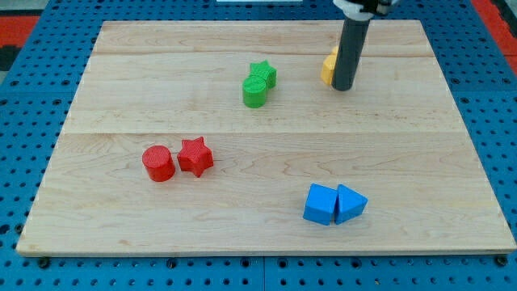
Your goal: Move the yellow heart to the top center
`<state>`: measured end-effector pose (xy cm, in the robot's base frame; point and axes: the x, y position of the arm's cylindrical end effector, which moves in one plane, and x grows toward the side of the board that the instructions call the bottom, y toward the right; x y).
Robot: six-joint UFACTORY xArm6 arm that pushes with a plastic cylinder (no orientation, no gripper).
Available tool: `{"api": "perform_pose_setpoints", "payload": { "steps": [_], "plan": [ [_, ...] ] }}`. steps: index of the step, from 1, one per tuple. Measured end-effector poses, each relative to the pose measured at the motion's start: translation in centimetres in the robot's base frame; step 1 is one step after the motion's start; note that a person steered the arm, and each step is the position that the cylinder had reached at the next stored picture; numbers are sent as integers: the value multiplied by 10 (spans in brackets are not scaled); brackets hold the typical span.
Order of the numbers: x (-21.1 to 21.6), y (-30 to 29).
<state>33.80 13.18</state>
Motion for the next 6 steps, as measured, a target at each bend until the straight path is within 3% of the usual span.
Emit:
{"api": "perform_pose_setpoints", "payload": {
  "steps": [1,2,3,4,6],
  "plan": [
    [-8,64],
    [-36,72],
    [-69,-13],
    [-80,-57],
    [-137,12]
  ]
}}
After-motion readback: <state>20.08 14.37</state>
